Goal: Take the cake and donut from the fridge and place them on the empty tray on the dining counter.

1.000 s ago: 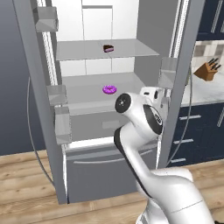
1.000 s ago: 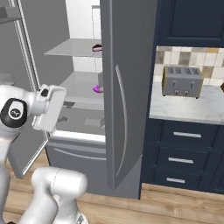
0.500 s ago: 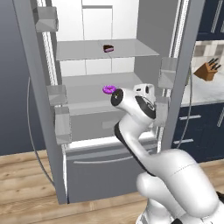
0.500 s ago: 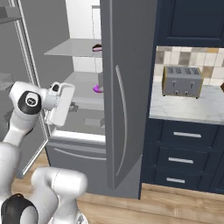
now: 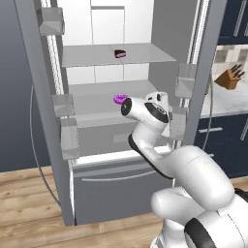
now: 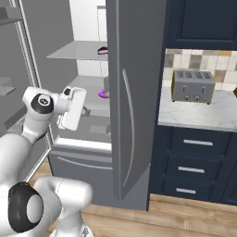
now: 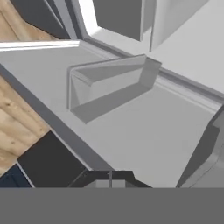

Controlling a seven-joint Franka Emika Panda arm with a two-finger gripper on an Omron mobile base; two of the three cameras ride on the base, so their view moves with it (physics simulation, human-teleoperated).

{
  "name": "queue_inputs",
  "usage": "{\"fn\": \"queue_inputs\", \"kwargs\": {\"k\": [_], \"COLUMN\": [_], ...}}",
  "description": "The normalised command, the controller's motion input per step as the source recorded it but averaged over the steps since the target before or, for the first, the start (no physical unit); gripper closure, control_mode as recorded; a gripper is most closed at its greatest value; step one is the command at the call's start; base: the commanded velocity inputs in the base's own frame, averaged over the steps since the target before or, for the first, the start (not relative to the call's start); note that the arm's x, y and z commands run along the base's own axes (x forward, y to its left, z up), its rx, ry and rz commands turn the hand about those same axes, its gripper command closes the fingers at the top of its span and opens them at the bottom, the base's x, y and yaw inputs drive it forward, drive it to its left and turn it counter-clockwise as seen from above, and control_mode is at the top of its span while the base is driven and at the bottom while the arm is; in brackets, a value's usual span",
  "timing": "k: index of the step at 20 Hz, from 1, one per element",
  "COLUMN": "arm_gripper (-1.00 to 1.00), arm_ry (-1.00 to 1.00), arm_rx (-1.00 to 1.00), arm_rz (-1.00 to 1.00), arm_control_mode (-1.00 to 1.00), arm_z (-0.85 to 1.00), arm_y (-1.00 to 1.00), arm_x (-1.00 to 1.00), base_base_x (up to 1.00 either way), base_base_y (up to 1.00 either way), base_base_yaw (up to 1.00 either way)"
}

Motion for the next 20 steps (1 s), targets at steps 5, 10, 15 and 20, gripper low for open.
{"fn": "queue_inputs", "kwargs": {"k": [5,10,15,20], "arm_gripper": [1.0,1.0,1.0,1.0], "arm_ry": [0.1,0.27,0.28,0.16], "arm_rx": [-0.21,-0.05,-0.01,-0.1], "arm_rz": [0.0,0.0,-0.01,0.0], "arm_control_mode": [-1.0,-1.0,-1.0,-1.0], "arm_z": [-0.18,0.0,0.0,-0.05], "arm_y": [-0.23,-0.22,-0.08,-0.13], "arm_x": [0.15,0.1,0.16,0.22], "base_base_x": [0.0,0.0,0.0,0.0], "base_base_y": [0.0,0.0,0.0,0.0], "base_base_yaw": [0.0,0.0,0.0,0.0]}}
